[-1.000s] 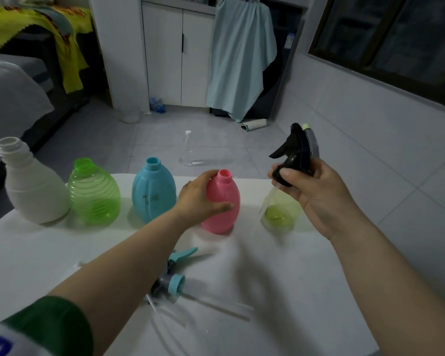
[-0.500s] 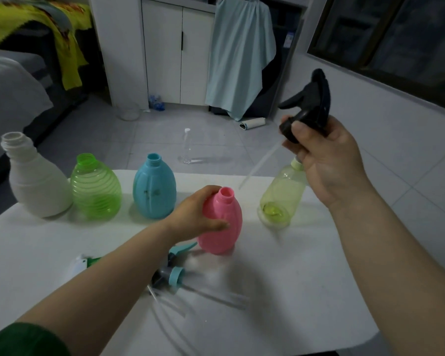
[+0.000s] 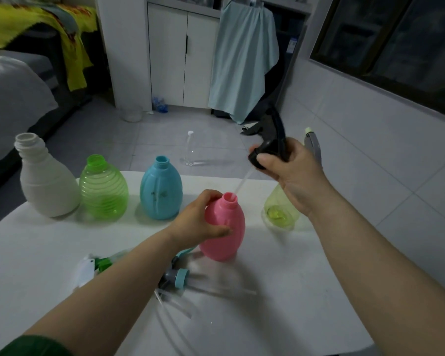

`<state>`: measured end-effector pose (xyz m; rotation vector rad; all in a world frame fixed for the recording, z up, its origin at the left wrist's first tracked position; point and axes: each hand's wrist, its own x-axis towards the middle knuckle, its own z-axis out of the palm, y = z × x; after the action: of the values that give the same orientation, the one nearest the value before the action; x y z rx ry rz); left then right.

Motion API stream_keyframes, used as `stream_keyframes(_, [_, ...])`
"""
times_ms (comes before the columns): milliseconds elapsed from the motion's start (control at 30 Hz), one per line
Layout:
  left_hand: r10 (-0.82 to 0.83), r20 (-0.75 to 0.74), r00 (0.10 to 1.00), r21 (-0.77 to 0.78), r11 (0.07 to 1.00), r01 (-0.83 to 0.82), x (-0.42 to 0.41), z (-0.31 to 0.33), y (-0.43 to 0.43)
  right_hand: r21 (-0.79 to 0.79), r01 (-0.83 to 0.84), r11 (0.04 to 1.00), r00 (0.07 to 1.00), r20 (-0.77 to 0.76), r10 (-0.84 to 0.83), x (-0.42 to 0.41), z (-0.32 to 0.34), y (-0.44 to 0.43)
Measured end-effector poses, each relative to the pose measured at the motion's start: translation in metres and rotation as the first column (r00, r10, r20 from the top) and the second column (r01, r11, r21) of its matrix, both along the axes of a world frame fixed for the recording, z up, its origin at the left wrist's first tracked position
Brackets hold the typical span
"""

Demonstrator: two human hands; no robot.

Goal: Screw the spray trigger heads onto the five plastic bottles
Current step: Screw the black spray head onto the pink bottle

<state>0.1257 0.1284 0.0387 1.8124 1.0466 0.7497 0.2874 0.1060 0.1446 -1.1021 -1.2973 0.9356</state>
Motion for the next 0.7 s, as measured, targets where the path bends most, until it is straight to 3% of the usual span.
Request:
stream_keyframes(200, [0.018, 0.009, 1.000, 0.010, 1.000, -0.018, 0.001, 0.001, -0.001, -0.162, -0.165, 0.973, 0.947, 0.251, 0.202, -0.010, -0.024, 0.003])
stream_keyframes(467, [0.038, 0.004, 0.999, 0.020, 0.999, -0.038, 0.001, 0.001, -0.001, -0.254, -0.209, 0.944, 0.882, 0.369, 0.294, -0.005, -0.027, 0.009])
stream_keyframes(700, [0.053, 0.010, 0.999, 0.001, 0.999, -0.053, 0.002, 0.000, -0.003, -0.320, -0.198, 0.927, 0.605, 0.704, 0.372, -0.019, -0.006, 0.013])
